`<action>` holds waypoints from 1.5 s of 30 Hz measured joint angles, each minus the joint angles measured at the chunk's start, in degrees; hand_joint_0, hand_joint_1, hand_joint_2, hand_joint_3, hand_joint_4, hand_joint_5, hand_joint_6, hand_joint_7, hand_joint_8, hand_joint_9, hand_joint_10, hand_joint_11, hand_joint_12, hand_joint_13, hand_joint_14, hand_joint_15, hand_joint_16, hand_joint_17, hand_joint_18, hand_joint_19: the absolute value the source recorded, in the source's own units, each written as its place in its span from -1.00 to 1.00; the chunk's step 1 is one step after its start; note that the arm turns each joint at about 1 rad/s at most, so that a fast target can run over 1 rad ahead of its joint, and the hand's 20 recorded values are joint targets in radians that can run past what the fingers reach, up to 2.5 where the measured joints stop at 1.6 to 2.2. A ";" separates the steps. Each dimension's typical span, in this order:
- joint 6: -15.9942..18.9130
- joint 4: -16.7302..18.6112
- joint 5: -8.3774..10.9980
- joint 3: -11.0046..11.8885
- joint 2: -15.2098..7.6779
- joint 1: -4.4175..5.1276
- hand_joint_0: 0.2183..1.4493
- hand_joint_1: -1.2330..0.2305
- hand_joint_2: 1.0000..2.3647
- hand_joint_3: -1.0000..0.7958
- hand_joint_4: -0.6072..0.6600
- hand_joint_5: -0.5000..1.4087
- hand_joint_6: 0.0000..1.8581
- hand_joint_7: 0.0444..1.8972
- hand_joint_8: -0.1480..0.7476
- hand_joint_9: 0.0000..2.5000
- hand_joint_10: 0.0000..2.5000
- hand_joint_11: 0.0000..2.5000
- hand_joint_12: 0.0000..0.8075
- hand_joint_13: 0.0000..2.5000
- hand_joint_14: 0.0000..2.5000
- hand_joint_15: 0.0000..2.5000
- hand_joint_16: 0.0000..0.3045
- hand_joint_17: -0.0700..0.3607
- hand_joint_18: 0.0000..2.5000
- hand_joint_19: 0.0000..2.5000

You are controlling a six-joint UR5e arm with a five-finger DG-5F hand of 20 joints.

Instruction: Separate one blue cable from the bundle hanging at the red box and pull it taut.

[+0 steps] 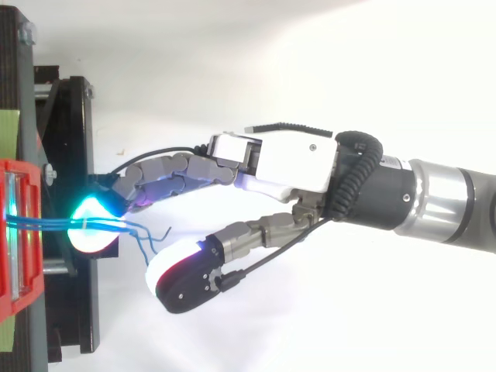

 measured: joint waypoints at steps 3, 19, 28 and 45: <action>0.03 0.00 -0.03 0.40 -0.01 -0.06 -0.44 -0.10 -1.00 -0.42 0.27 -0.70 -0.46 -0.26 -0.04 -0.54 -0.99 -0.83 -0.02 -0.54 -0.99 -0.75 -0.64 -0.10 -0.61 -0.73; 0.18 0.06 -1.81 0.87 0.00 -0.20 -0.33 -0.12 -0.99 -0.37 0.30 -0.68 -0.46 -0.20 -0.01 -0.46 -0.99 -0.77 0.00 -0.44 -0.99 -0.72 -0.69 -0.18 -0.52 -0.74; 0.43 0.05 -2.70 0.91 0.03 -0.69 -0.33 -0.11 -0.99 -0.38 0.31 -0.68 -0.46 -0.20 0.00 -0.44 -0.99 -0.76 0.00 -0.42 -0.99 -0.70 -0.70 -0.20 -0.50 -0.74; 0.88 -0.51 -6.04 2.53 0.04 -2.70 -0.31 -0.12 -0.99 -0.35 0.34 -0.67 -0.46 -0.12 0.02 -0.39 -0.99 -0.67 0.00 -0.38 -0.99 -0.69 -0.72 -0.22 -0.48 -0.74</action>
